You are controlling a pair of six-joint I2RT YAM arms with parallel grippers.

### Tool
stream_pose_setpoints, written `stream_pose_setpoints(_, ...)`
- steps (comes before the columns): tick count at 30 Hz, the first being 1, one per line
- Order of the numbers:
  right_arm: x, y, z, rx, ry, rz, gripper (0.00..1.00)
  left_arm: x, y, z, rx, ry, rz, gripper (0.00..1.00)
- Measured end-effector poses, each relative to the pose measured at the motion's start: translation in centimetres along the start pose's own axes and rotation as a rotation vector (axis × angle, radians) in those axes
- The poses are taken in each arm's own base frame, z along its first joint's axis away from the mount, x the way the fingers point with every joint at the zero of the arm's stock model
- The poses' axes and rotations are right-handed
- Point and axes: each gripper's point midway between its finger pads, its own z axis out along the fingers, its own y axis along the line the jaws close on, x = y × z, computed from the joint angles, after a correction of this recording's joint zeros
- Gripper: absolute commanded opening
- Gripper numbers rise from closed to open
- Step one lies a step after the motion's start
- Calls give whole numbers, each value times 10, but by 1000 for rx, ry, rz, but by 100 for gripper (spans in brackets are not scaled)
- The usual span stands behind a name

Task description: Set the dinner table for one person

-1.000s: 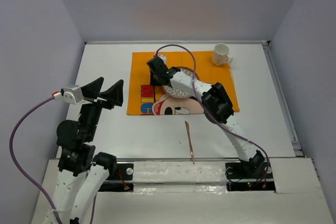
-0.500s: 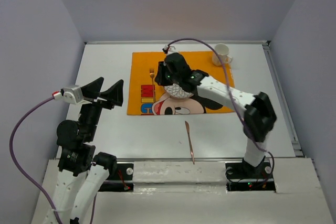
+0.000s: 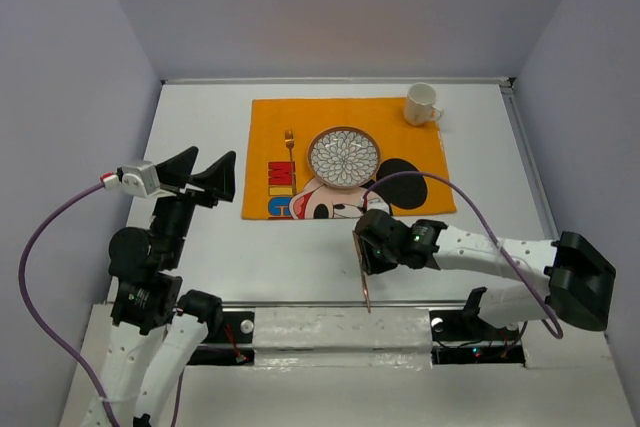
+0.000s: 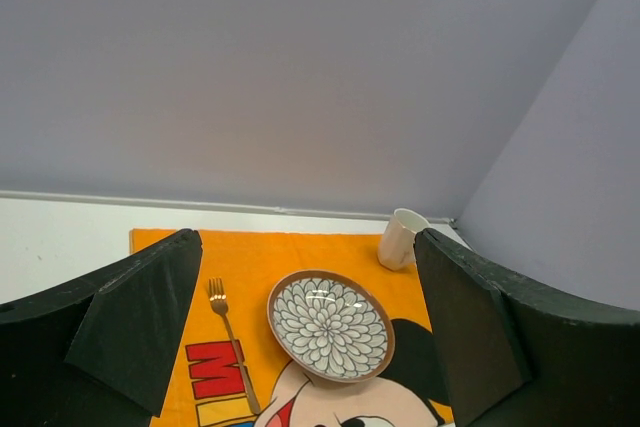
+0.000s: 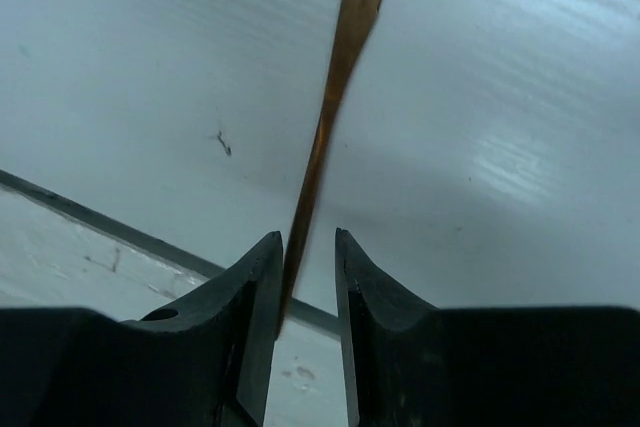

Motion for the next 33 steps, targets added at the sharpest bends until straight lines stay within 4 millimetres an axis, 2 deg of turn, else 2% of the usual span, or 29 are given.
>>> stream_pose_setpoints(2,19,-5,-1,42,41,-5,35,0,0,0,-1,1,1,99)
stream_pose_setpoints(6,32,-10,1,108,68,-10,35,1,1,1,-2,5,2,99)
stream_pose_setpoints(11,46,-21,17,211,128,-30,34,2,1,1,-2,5,2,99)
stream_pose_setpoints(15,40,-17,21,227,118,-33,33,2,1,1,-3,6,1,99)
stream_pose_setpoints(25,19,1,9,181,56,-22,33,2,1,1,-2,6,1,99)
stream_pose_setpoints(28,21,1,13,191,62,-24,33,2,1,1,-2,6,1,99)
stream_pose_setpoints(33,32,-3,25,214,101,-16,22,2,1,1,-2,6,1,99)
